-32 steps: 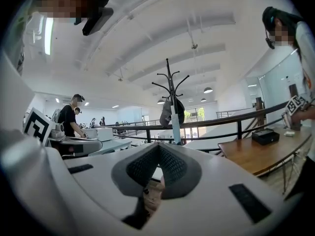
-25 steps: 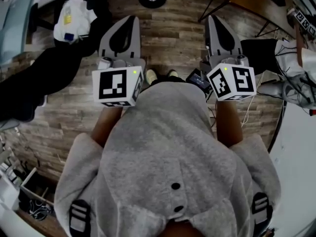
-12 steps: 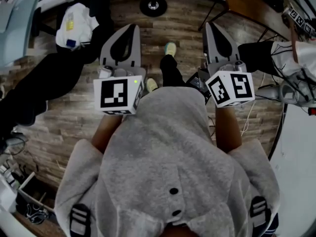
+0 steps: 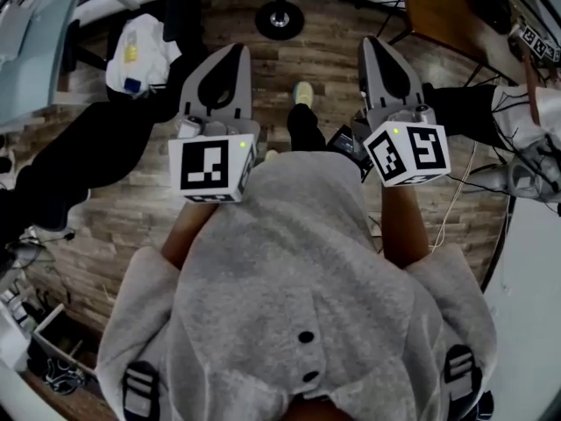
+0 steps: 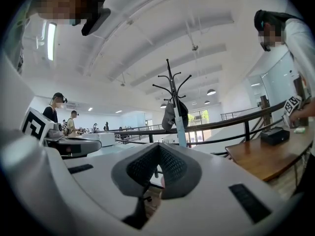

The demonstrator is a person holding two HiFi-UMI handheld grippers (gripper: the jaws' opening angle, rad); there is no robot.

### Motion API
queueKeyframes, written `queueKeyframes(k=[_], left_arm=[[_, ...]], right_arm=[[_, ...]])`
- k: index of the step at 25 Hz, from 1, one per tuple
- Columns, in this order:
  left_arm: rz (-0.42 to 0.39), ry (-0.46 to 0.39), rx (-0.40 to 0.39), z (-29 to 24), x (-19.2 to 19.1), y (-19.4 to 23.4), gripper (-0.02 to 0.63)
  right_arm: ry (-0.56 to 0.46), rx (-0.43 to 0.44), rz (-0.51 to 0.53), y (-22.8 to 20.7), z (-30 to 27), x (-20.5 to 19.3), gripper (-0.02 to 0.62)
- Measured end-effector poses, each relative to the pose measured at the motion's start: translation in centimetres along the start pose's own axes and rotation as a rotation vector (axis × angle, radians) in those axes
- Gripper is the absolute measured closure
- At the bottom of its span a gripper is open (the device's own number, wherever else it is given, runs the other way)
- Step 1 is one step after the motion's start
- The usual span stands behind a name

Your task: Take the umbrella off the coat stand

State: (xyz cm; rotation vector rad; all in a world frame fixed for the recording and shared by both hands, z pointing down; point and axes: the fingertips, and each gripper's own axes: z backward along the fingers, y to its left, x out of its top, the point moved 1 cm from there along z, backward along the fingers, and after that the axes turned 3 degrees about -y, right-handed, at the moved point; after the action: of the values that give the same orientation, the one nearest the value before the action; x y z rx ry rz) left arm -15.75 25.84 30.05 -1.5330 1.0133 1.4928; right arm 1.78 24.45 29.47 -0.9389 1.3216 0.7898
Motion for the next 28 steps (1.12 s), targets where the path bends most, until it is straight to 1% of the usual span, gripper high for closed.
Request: queueKeyframes(k=[3, 7, 11, 17, 22, 28], left_arm=[[-0.023, 0.005, -0.009, -1.7, -0.4, 0.4, 0.592], [-0.001, 0.013, -0.019, -4.9, -0.7, 0.4, 0.592], [0.012, 0.027, -0.044, -8.7, -1.5, 0.3, 0.592], [0.013, 0.063, -0.064, -16.1, -2.6, 1.6, 0.592], [0.031, 0.086, -0.053, -21.6, -2.5, 3.5, 0.592], [0.031, 0.108, -0.053, -25.8, -2.7, 3.1, 0.592]], right_arm=[[0.003, -0.003, 0.002, -1.0, -1.1, -0.1, 0.586], [0.012, -0.009, 0.008, -3.2, -2.6, -0.1, 0.586], [0.034, -0.026, 0.005, -6.1, -4.7, -0.6, 0.586], [0.057, -0.042, -0.017, -11.3, -10.8, -1.3, 0.586], [0.079, -0.04, -0.042, -14.6, -16.2, -0.9, 0.586], [0.096, -0.025, -0.06, -17.6, -19.0, -1.3, 0.586]])
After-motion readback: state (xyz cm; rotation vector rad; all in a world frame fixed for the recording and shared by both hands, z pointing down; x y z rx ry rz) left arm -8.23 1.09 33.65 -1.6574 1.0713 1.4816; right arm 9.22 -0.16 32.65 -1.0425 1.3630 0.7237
